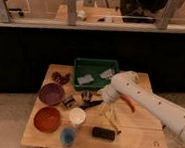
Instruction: Place brush in tray
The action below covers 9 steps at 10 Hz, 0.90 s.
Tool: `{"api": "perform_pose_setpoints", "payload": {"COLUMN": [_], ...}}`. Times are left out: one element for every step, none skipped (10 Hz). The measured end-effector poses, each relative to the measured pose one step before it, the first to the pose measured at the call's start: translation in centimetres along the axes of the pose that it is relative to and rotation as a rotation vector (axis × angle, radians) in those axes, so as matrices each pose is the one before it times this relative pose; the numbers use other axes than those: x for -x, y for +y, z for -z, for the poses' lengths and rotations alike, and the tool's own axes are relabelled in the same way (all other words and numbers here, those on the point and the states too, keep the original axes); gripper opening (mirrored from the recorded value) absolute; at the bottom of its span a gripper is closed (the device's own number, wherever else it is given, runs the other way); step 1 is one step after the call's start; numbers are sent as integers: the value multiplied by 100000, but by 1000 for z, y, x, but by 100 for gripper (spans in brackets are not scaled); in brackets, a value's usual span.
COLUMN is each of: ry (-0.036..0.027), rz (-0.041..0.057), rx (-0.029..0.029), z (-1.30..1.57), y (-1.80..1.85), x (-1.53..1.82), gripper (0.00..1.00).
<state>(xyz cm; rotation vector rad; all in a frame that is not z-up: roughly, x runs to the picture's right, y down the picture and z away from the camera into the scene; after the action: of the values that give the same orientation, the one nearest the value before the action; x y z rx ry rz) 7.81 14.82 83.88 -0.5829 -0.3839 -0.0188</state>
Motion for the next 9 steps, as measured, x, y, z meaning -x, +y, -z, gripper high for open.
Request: {"api": "perform_pose_setpoints", "payload": {"ry": [-954,-755,-513,-270,-28,292,408,309,361], "rz": [-1127,-210,187,284,316,-150,-645,-426,-792], "rx": [474,445,438,383,276,606,795,532,620], "z": [-567,-510,-451,-276,-104,-184,-380,-315,-392], "y": [-35,-207,-253,-245,-262,-248,-280,-165,-214], "x": [-335,111,324,338,299,134,145,94,40], "gripper": [80,80,80,80,80,80,80,80,80]}}
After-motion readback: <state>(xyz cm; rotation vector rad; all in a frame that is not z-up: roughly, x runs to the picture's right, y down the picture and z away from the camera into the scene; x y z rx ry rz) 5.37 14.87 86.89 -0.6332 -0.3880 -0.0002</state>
